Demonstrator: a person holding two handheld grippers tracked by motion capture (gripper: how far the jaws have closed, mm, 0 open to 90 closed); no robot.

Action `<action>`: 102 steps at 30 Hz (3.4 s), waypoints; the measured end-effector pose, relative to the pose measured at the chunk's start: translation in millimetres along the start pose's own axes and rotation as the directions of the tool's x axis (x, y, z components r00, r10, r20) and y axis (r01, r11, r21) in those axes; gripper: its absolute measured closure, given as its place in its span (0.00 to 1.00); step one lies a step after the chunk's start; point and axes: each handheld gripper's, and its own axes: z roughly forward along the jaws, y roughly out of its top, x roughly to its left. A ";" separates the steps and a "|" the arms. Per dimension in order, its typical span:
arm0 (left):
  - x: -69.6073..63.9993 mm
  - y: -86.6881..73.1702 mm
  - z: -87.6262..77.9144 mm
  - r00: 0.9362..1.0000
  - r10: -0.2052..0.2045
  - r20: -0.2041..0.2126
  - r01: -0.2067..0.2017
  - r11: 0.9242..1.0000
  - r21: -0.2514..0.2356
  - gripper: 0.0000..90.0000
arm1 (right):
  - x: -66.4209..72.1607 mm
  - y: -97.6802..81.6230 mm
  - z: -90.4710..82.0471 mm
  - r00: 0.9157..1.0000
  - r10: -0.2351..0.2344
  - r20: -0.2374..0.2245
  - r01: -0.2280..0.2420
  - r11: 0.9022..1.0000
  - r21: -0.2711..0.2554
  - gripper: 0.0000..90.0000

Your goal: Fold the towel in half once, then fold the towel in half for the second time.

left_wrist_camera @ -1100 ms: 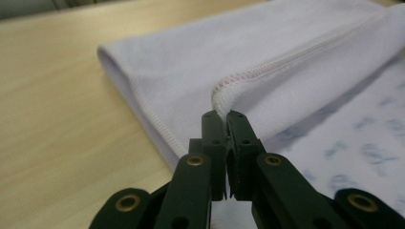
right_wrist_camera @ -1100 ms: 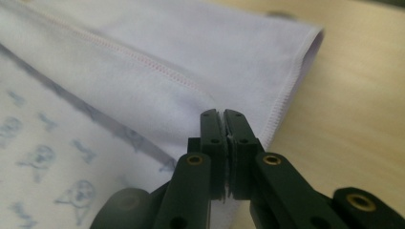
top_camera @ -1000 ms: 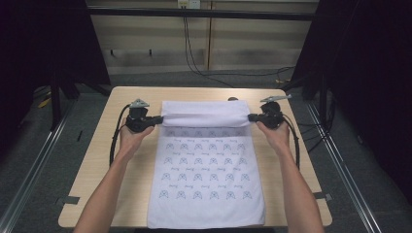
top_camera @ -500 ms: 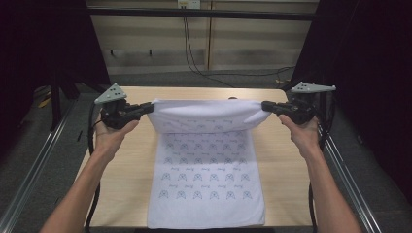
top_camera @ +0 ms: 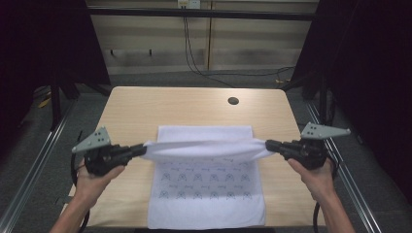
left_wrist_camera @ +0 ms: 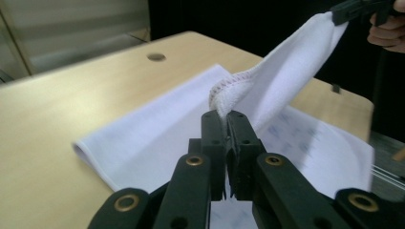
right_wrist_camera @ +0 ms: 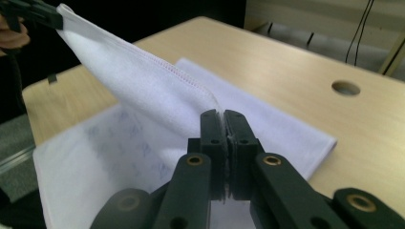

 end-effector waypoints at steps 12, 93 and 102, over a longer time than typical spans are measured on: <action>-14.7 -87.5 22.1 0.993 -0.090 0.076 0.068 0.965 0.254 0.95 | 20.0 -92.5 22.9 0.995 0.064 -0.079 -0.044 0.972 0.231 0.96; 26.5 -79.7 66.0 0.990 -0.142 0.013 0.131 0.941 0.312 0.80 | -8.0 -92.7 84.1 0.989 0.099 -0.110 -0.057 0.941 0.333 0.77; 76.4 -57.0 84.5 0.979 -0.183 -0.091 0.200 0.952 0.232 0.78 | -69.7 -71.2 101.0 0.994 0.104 0.042 -0.112 0.961 0.252 0.70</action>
